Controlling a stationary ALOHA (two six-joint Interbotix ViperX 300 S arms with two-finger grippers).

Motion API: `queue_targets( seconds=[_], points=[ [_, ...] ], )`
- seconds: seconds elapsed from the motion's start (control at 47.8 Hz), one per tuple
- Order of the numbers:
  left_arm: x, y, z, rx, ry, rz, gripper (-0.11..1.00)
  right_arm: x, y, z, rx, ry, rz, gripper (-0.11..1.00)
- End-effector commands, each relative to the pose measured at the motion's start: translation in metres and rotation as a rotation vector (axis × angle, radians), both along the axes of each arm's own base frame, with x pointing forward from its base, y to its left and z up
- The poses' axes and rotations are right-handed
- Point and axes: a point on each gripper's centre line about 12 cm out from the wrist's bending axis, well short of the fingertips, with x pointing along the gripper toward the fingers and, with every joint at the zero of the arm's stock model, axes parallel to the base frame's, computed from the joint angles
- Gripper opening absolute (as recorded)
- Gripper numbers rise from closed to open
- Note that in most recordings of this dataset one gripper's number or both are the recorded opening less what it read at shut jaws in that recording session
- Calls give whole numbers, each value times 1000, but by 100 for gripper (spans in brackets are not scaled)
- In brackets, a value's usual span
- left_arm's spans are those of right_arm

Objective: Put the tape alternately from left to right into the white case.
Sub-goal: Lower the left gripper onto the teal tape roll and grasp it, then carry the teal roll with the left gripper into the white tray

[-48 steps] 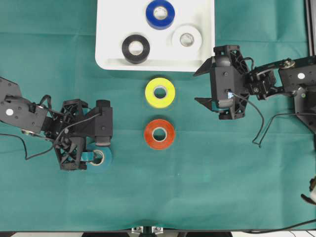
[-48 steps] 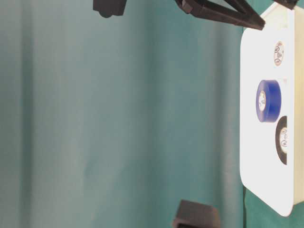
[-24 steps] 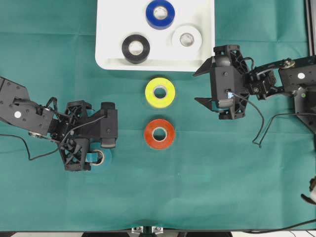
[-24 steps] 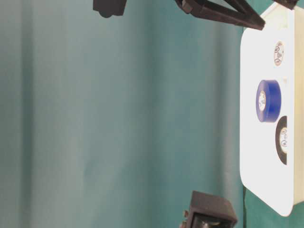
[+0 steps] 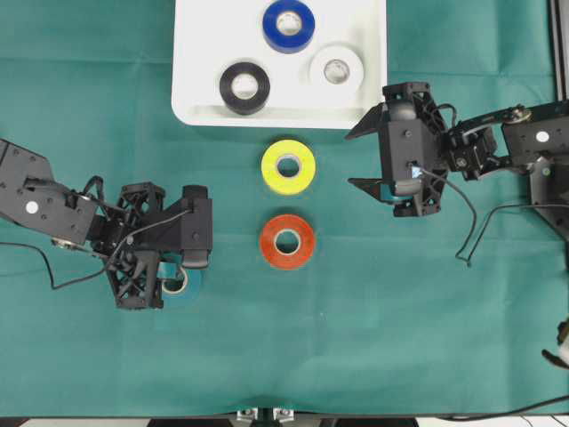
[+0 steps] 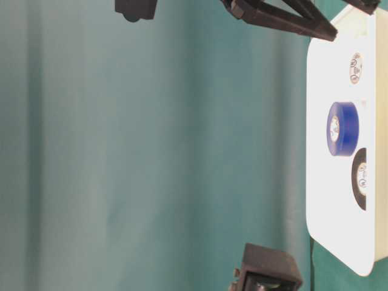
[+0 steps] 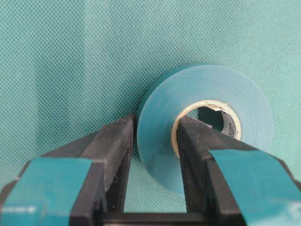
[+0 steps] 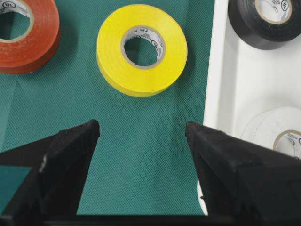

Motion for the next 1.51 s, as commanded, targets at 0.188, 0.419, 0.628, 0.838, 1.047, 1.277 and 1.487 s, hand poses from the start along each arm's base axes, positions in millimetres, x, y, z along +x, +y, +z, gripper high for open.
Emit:
queue_targets(
  seconds=[0.188, 0.419, 0.628, 0.838, 1.047, 1.277, 1.487],
  points=[
    [6, -2, 13, -12, -41, -4, -3, 3, 2, 8, 6, -29, 6, 81],
    [16, -6, 30, -23, -81, -10, -3, 3, 2, 8, 6, -29, 6, 81],
    [17, -9, 43, -19, -68, -18, -3, 3, 2, 8, 5, -29, 7, 81],
    [18, -10, 54, -20, -79, -23, -3, 3, 2, 7, 6, -26, 5, 81],
    [18, -10, 54, -18, -82, -26, -3, 2, 2, 6, 7, -24, 4, 81],
    [21, -1, 58, -6, -95, -24, -3, 2, 2, 7, 6, -27, 5, 81],
    [24, 15, 63, 15, -115, -22, -3, 2, 2, 7, 6, -26, 5, 81]
  ],
)
